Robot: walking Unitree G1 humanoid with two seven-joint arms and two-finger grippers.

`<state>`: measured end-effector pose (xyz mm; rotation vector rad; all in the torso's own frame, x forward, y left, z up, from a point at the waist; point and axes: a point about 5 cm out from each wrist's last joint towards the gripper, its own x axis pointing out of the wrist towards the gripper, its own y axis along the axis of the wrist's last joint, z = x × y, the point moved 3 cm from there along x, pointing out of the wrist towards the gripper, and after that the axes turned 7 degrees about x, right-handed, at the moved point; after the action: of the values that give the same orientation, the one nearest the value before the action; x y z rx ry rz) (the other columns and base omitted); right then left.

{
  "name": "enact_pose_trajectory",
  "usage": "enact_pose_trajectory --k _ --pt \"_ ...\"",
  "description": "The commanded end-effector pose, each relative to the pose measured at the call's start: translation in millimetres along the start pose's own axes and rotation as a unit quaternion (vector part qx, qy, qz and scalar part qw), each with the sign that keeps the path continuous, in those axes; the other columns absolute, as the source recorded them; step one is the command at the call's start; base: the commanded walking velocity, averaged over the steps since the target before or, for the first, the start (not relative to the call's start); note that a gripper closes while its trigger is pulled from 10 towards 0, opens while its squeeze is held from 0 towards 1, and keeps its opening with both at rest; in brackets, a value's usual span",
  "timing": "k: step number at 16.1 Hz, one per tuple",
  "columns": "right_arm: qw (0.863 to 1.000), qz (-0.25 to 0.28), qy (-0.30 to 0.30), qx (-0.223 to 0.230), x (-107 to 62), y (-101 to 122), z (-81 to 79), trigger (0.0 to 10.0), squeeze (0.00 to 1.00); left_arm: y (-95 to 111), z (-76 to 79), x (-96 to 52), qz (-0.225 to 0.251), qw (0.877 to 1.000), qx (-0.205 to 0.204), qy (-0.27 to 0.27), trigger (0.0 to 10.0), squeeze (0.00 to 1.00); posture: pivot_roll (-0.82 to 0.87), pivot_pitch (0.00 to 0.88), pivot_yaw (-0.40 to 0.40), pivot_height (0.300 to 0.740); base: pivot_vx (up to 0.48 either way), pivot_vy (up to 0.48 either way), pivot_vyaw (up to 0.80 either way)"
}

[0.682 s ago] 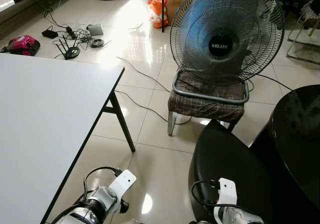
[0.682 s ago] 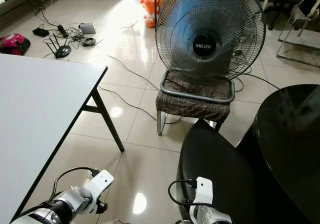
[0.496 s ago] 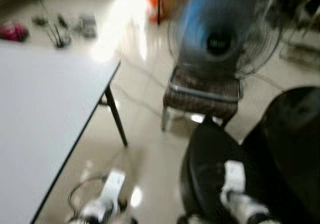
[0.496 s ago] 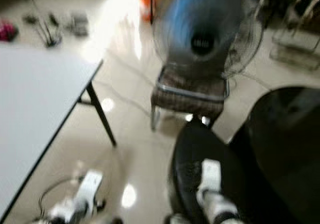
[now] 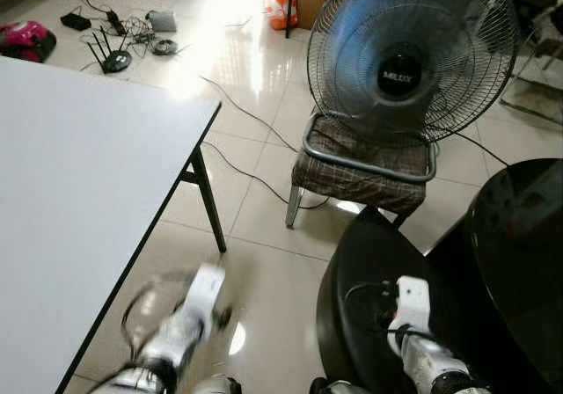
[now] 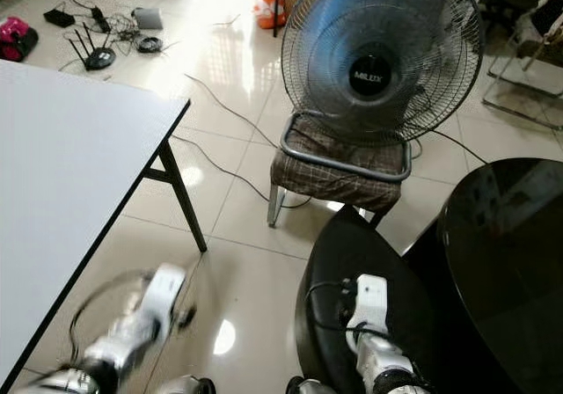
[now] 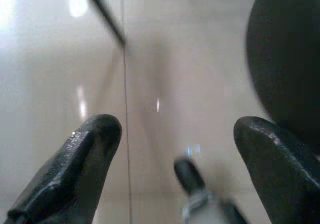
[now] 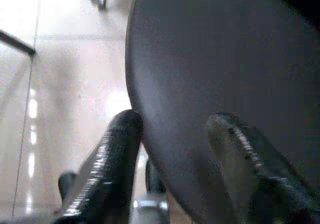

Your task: Setting the table

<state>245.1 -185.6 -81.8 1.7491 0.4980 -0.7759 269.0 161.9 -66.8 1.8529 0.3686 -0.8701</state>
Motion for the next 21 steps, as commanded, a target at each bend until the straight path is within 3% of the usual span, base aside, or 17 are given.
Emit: enact_pose_trajectory --k 1,2,4,6,7,8,9,10,12,14,15,16,17,18,19,21 --pt "0.999 0.046 -0.002 0.024 -0.9 15 4.4 10.0 1.0 24 20.3 -0.1 0.069 0.993 0.052 -0.076 10.0 1.0 0.02 0.082 -0.049 0.74 0.0 0.0 0.0" --pt "0.998 0.058 -0.004 0.023 -1.7 18 6.2 10.0 1.0 35 29.5 -1.7 0.099 0.986 0.076 -0.107 10.0 1.0 0.02 0.082 -0.049 0.74 0.0 0.0 0.0" --pt "0.99 0.141 -0.011 0.007 -8.8 40 12.4 10.0 1.0 76 61.6 -11.4 0.207 0.95 0.149 -0.18 10.0 1.0 0.0 0.078 -0.034 0.74 0.0 0.0 0.0" --pt "0.958 0.284 -0.02 0.021 -33.0 84 20.4 10.0 1.0 131 70.4 -30.5 0.321 0.913 0.162 -0.195 10.0 1.0 0.0 0.076 -0.033 0.74 0.0 0.0 0.0" --pt "0.946 0.321 -0.022 0.025 -42.7 98 22.2 10.0 0.96 147 70.4 -37.5 0.349 0.903 0.159 -0.191 10.0 0.54 0.0 0.076 -0.033 0.74 0.0 0.0 0.0" --pt "0.92 0.39 -0.016 0.027 -65.1 129 19.1 10.0 0.07 180 67.7 -54.8 0.405 0.883 0.15 -0.181 10.0 0.0 -0.01 0.072 -0.02 0.74 0.0 0.0 0.0" --pt "0.88 0.475 0.008 0.028 -105.2 177 1.8 10.0 0.0 224 49.3 -85.6 0.469 0.865 0.113 -0.138 10.0 0.0 -0.04 0.066 0.013 0.74 0.0 0.0 0.0" --pt "0.87 0.492 0.016 0.011 -115.8 189 -6.9 10.0 0.0 233 39.9 -93.9 0.476 0.866 0.094 -0.123 10.0 0.0 -0.05 0.063 0.029 0.74 0.0 0.0 0.0" --pt "0.853 0.52 0.019 -0.03 -146.3 223 -34.4 10.0 0.0 249 -5.3 -121.8 0.493 0.869 0.032 -0.033 10.0 0.0 -0.07 0.057 0.046 0.74 0.0 0.0 0.0" --pt "0.845 0.526 0.082 -0.045 -163.3 227 -58.7 10.0 0.0 240 -43.9 -130.0 0.459 0.886 0.012 0.062 10.0 0.0 -0.05 0.053 0.031 0.74 0.0 0.0 0.4" --pt "0.848 0.521 0.092 -0.044 -164.4 226 -62.6 10.0 0.0 238 -50.0 -131.4 0.447 0.892 0.0 0.072 10.0 0.0 -0.05 0.052 0.03 0.74 0.0 0.0 0.8" --pt "0.845 0.512 0.134 -0.078 -169.3 222 -84.1 10.0 0.0 235 -68.4 -149.2 0.447 0.888 -0.041 0.103 10.0 0.0 -0.02 0.058 0.019 0.74 0.0 0.0 0.8" --pt "0.843 0.503 0.16 -0.102 -173.4 219 -99.4 10.0 0.0 229 -72.9 -160.5 0.444 0.887 -0.053 0.113 10.0 0.0 -0.01 0.057 0.016 0.74 0.0 0.0 0.8" --pt "0.844 0.499 0.17 -0.101 -173.7 218 -104.3 10.0 0.0 221 -69.9 -158.0 0.431 0.895 -0.047 0.108 10.0 0.0 0.0 0.054 0.016 0.74 0.0 0.0 0.8" --pt "0.85 0.488 0.18 -0.089 -172.6 216 -108.4 10.0 0.0 209 -64.0 -150.5 0.397 0.911 -0.061 0.096 10.0 0.0 0.0 0.051 0.012 0.74 0.0 0.0 0.8" --pt "0.855 0.479 0.185 -0.077 -167.5 216 -110.2 10.0 0.0 221 -55.3 -149.4 0.398 0.911 -0.063 0.09 10.0 0.0 0.01 0.047 0.004 0.74 0.0 0.0 0.8"
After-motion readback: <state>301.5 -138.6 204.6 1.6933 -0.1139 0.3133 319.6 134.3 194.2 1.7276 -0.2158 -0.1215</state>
